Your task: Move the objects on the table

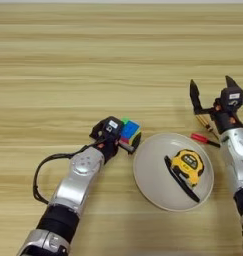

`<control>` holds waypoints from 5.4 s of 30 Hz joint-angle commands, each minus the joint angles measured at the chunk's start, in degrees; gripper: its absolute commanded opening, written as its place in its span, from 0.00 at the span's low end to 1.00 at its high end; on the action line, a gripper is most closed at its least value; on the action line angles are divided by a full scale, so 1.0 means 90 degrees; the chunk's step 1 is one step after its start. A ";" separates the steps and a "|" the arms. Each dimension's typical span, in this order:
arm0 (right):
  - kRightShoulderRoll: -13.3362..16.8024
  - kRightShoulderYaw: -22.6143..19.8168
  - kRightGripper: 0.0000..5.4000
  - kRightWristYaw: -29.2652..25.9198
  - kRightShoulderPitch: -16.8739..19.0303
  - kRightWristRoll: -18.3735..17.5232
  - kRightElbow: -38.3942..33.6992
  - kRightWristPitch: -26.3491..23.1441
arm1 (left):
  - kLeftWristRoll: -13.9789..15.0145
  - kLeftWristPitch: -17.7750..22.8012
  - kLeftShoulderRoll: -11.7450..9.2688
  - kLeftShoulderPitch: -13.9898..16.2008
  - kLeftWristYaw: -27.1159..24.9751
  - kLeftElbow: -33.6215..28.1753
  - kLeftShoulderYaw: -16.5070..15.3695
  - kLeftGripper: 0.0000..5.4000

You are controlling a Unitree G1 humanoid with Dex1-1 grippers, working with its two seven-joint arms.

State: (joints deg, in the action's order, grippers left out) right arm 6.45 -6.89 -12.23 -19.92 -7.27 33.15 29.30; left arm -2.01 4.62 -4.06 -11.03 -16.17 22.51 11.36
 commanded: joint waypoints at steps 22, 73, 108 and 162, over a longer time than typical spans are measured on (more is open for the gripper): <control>-0.0018 0.0023 1.00 0.0048 0.0075 0.0025 -0.0248 -0.0075 | -0.0108 -0.0048 0.0034 -0.0274 0.0020 0.0833 -0.0101 0.73; -0.0048 0.0067 1.00 0.0092 -0.0046 0.0108 0.0005 -0.0059 | -0.0088 0.0054 -0.0068 0.0530 -0.0887 -0.1430 0.0506 0.61; -0.0089 0.0092 1.00 0.0142 0.0002 0.0154 -0.0130 -0.0048 | -0.0029 0.0410 -0.0322 0.0936 -0.1486 -0.1214 0.0998 0.61; -0.0072 0.0141 1.00 0.0194 -0.0061 0.0209 -0.0004 0.0008 | 0.0934 0.0156 -0.0165 0.0580 -0.1292 -0.1493 -0.0179 0.99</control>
State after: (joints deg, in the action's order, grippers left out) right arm 5.99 -5.74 -10.59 -19.76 -5.74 32.44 29.29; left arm 5.19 5.50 -5.34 -4.28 -28.46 9.60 11.43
